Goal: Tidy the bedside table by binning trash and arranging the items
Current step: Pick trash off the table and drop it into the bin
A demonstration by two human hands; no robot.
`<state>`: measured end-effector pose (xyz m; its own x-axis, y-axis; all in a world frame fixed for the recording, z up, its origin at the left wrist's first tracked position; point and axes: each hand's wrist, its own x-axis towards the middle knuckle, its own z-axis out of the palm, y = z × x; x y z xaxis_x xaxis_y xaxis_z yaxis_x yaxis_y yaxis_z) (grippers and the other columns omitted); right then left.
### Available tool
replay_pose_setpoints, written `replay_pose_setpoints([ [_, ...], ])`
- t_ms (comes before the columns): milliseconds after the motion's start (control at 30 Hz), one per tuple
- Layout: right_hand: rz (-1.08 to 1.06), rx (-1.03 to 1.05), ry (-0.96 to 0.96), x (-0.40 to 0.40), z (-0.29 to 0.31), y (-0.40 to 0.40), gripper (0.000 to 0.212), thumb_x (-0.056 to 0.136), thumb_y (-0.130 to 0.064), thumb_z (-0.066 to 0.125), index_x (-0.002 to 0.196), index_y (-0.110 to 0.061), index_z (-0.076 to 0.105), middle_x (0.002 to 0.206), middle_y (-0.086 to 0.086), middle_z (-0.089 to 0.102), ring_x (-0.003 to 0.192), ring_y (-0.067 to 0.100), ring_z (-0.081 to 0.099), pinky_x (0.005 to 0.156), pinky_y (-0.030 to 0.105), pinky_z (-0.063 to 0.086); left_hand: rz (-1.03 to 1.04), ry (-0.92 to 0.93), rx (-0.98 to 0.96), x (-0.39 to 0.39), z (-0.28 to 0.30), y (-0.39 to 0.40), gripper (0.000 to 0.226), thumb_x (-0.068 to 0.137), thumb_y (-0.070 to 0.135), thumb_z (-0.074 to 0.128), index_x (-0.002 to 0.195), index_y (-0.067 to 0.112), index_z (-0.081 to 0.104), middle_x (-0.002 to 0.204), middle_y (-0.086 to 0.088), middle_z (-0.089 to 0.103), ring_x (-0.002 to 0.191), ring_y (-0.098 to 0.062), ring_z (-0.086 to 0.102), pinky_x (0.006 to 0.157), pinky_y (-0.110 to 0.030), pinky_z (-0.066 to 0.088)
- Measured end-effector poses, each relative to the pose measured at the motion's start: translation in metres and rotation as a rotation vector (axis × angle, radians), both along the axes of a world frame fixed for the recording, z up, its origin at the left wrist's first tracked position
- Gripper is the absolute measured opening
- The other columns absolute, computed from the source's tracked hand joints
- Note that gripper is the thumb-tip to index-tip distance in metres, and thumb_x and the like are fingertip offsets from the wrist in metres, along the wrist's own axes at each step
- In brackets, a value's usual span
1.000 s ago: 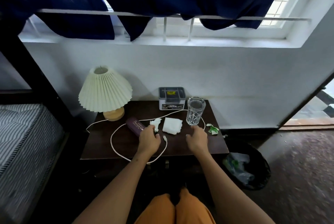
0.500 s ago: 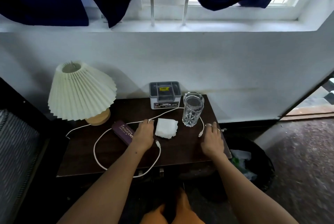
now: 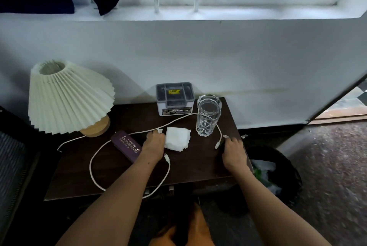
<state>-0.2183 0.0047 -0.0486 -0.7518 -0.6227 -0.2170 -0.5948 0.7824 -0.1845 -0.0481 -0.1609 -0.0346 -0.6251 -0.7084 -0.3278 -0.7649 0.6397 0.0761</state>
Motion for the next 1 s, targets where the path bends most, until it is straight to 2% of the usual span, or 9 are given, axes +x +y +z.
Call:
replay_pose_setpoints([
  [167,-0.033,-0.080,0.037,0.011,0.004,0.010,0.027,0.089,0.004,0.037,0.102,0.002,0.061,0.113,0.017,0.058,0.111,0.036,0.048,0.079,0.039,0.046,-0.053,-0.065,-0.071,-0.006,0.007,0.002,0.037,0.086,0.001,0.059,0.123,0.003,0.054,0.128,-0.015,0.052,0.121,-0.029,0.051,0.096,-0.035,0.047],
  [267,-0.043,-0.074,0.007,0.024,0.006,0.017,0.025,0.089,0.003,0.038,0.098,0.003,0.061,0.109,0.017,0.060,0.108,0.037,0.052,0.079,0.039,0.046,-0.041,-0.032,-0.117,-0.003,0.017,0.006,0.032,0.087,-0.001,0.057,0.118,0.003,0.057,0.124,-0.015,0.056,0.117,-0.029,0.054,0.092,-0.035,0.048],
  [367,-0.060,-0.053,-0.059,0.035,0.013,0.026,0.018,0.089,-0.001,0.042,0.095,0.002,0.059,0.107,0.020,0.062,0.104,0.038,0.057,0.077,0.039,0.046,0.045,0.099,-0.142,0.006,0.031,0.015,0.030,0.084,-0.003,0.057,0.113,0.002,0.056,0.119,-0.015,0.057,0.112,-0.030,0.055,0.086,-0.036,0.049],
  [500,-0.159,-0.113,-0.237,0.048,0.023,0.038,0.019,0.088,-0.017,0.056,0.101,-0.007,0.065,0.110,0.017,0.064,0.106,0.036,0.059,0.081,0.035,0.047,0.209,0.365,-0.041,0.014,0.048,0.029,0.023,0.080,-0.006,0.054,0.102,-0.001,0.060,0.109,-0.018,0.059,0.100,-0.033,0.060,0.078,-0.038,0.049],
  [567,-0.208,-0.200,-0.305,0.054,0.030,0.045,0.020,0.085,-0.016,0.060,0.103,-0.015,0.067,0.112,0.013,0.065,0.108,0.033,0.058,0.084,0.033,0.047,0.253,0.450,0.046,0.014,0.056,0.039,0.025,0.077,-0.006,0.054,0.098,0.001,0.066,0.107,-0.017,0.064,0.100,-0.031,0.061,0.080,-0.035,0.049],
  [667,-0.262,-0.323,-0.347,0.062,0.042,0.056,0.020,0.084,-0.013,0.062,0.102,-0.020,0.068,0.110,0.011,0.068,0.105,0.029,0.062,0.079,0.029,0.046,0.335,0.570,0.163,0.009,0.069,0.061,0.024,0.075,-0.004,0.058,0.093,0.004,0.071,0.104,-0.015,0.070,0.100,-0.028,0.063,0.083,-0.030,0.048],
  [800,-0.300,-0.438,-0.371,0.061,0.058,0.071,0.018,0.085,-0.007,0.061,0.091,-0.018,0.074,0.100,0.009,0.071,0.085,0.020,0.065,0.066,0.020,0.041,0.369,0.668,0.258,-0.005,0.084,0.094,0.018,0.075,-0.001,0.064,0.087,0.007,0.073,0.101,-0.014,0.072,0.100,-0.028,0.065,0.081,-0.027,0.048],
  [900,-0.388,-0.558,-0.400,0.055,0.064,0.085,0.020,0.084,0.000,0.059,0.085,-0.013,0.075,0.095,0.012,0.071,0.066,0.012,0.060,0.061,0.017,0.044,0.308,0.687,0.327,-0.017,0.092,0.120,0.011,0.077,0.002,0.067,0.083,0.007,0.074,0.096,-0.013,0.073,0.094,-0.025,0.068,0.078,-0.026,0.050],
  [1000,-0.505,-0.667,-0.453,0.048,0.068,0.100,0.022,0.082,0.005,0.057,0.085,-0.008,0.075,0.102,0.016,0.069,0.083,0.024,0.068,0.080,0.033,0.057,0.249,0.672,0.337,-0.032,0.095,0.147,0.014,0.077,-0.001,0.063,0.080,0.008,0.075,0.092,-0.014,0.074,0.093,-0.025,0.067,0.082,-0.029,0.053],
])
